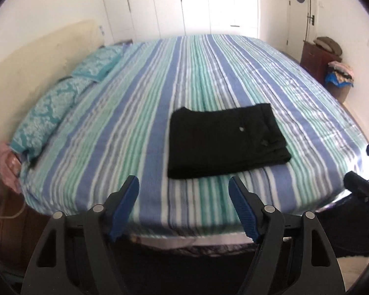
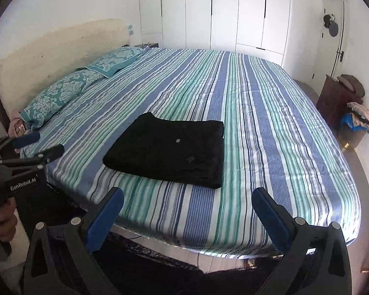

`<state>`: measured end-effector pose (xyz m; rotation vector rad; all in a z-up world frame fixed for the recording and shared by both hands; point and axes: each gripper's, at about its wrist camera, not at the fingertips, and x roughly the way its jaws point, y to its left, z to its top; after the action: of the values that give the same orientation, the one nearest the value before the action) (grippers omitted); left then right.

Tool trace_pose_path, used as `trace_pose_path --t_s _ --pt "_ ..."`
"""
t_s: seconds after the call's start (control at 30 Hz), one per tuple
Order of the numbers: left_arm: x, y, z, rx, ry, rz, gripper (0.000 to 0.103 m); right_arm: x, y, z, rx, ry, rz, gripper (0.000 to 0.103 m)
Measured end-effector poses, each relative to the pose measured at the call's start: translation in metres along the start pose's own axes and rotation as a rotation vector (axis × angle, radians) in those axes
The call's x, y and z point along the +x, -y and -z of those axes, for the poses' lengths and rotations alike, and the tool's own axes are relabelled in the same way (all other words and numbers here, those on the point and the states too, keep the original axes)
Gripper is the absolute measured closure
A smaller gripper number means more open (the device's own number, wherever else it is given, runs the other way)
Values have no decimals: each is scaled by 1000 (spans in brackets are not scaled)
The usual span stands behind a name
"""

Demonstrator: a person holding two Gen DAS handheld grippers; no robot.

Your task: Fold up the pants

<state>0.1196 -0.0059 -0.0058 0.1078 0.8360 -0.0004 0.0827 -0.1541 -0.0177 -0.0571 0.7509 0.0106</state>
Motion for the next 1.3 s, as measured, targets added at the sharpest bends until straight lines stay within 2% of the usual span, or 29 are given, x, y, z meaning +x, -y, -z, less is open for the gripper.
trace_pose_path --t_s 0.17,0.33,0.57,0.73,0.93,1.1,1.23,1.3 --pt "-3 1 5 -20 0 -5 25 -16 -12 10 27 14 8 0" --pt "-12 7 24 4 19 -21 25 -20 -22 29 47 -9 12 0" --pt "-23 11 53 53 -32 50 25 -37 -31 50 -18 -15 46 0" --pt "-37 11 50 41 -20 89 25 -50 -33 45 -11 5 53 0" --pt "-47 8 49 123 -29 110 25 -58 -45 45 -83 8 27 0" --pt "-51 1 52 61 -39 98 25 -66 -47 51 -129 -16 25 0" --pt "-48 2 60 -8 -65 107 25 -68 -43 44 -50 -17 17 0" --pt "-47 7 61 1 -75 112 25 -69 -42 41 -11 -8 17 0"
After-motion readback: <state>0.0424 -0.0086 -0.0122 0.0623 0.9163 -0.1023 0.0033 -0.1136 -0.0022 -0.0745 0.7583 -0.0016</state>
